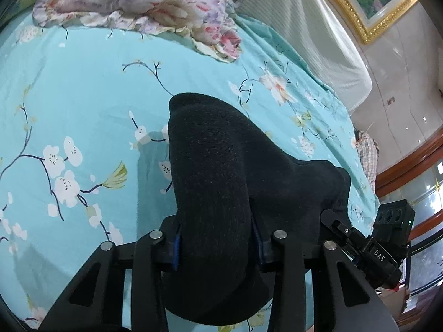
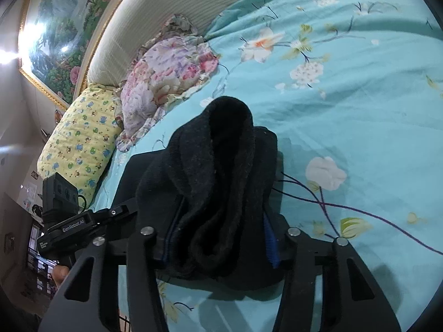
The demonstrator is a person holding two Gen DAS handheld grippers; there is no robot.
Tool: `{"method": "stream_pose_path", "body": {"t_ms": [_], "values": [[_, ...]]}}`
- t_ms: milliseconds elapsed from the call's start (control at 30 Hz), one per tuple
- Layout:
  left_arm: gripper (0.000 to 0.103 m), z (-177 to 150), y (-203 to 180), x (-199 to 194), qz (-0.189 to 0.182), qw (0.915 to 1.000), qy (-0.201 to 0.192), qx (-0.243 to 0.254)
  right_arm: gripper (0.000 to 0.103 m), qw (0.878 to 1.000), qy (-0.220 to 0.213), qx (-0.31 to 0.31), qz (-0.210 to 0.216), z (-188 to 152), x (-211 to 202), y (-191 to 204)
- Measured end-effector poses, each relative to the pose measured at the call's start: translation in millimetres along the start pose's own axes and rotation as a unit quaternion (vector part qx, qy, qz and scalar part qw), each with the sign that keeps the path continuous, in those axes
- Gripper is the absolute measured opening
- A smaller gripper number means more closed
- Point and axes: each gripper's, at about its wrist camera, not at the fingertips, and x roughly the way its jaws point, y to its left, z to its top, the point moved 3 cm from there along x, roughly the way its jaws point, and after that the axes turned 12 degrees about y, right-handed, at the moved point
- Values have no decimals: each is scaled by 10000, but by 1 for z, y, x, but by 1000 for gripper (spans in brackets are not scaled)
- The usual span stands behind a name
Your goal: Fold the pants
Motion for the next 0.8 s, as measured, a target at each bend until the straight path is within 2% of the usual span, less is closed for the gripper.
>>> {"method": "stream_pose_path", "body": {"t_ms": [200, 433, 800], "values": [[35, -5, -2, -20, -191, 9997, -129, 18, 48, 9999, -78, -95, 6, 0, -7, 12], [35, -10, -1, -51, -35, 9990, -448, 88, 47, 9996, -64, -286, 58, 3, -9, 35], [35, -2, 38, -103, 200, 9951, -940, -209, 47, 9964, 76, -797, 281, 24, 20, 88]]}}
